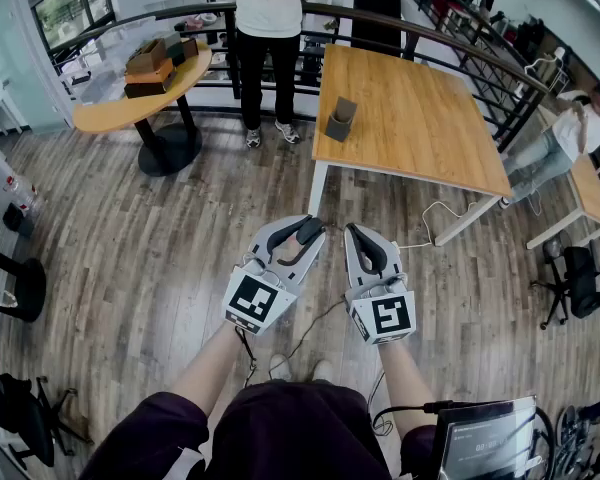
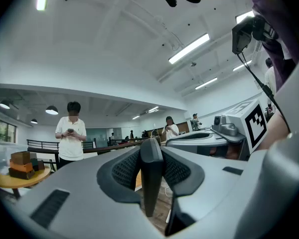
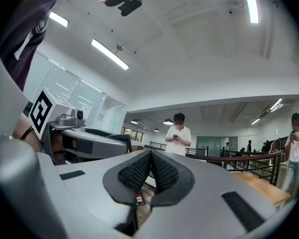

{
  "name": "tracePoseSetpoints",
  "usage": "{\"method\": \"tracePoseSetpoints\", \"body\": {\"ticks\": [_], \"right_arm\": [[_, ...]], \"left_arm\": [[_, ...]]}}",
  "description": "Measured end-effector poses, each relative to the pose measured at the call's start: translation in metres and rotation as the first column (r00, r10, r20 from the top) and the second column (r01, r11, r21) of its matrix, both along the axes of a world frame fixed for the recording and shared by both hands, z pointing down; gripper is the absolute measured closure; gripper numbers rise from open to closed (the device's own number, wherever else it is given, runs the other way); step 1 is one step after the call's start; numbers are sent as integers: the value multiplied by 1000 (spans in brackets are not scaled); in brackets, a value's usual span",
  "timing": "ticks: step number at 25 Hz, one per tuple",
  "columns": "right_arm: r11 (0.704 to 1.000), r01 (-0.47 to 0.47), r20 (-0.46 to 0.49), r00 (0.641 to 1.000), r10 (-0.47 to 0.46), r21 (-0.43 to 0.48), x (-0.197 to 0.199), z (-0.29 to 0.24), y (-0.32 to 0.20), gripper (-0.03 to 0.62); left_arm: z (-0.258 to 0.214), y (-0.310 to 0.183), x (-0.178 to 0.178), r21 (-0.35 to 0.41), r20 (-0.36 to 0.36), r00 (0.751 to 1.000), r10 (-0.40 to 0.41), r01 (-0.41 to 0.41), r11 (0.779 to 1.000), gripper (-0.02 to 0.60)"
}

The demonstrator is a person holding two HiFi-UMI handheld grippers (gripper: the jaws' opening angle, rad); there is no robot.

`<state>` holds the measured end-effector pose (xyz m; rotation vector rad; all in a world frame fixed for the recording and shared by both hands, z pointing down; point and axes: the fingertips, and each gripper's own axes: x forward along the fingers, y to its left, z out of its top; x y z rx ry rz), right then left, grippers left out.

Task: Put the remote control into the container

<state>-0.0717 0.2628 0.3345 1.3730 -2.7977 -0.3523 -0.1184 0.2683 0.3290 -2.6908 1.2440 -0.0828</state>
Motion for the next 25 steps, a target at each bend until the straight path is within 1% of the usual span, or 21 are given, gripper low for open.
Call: {"method": "tracePoseSetpoints", "body": {"ticks": [4, 8, 13, 19, 25], "right_arm": [[1000, -11, 7, 1000, 11, -5, -13, -2, -5, 576], [1000, -14, 4, 1000, 14, 4, -21, -6, -10, 576], [1000, -27, -1, 1000, 27, 0, -18, -1, -24, 576], [999, -29, 9, 1000, 29, -15, -4, 8, -57, 576], [1000, -9, 16, 1000, 10, -10, 28, 9, -108, 576]], "left_arm": [[-1, -4, -11, -1, -11, 1000, 5, -5, 1000, 465], [-2, -13, -18, -2, -8, 1000, 16, -16, 1000, 465], [2, -28, -19, -8, -10, 1000, 22, -22, 1000, 465], [8, -63, -5, -15, -5, 1000, 23, -23, 1000, 465], [6, -113, 29, -1, -4, 1000, 6, -6, 1000, 465]]}}
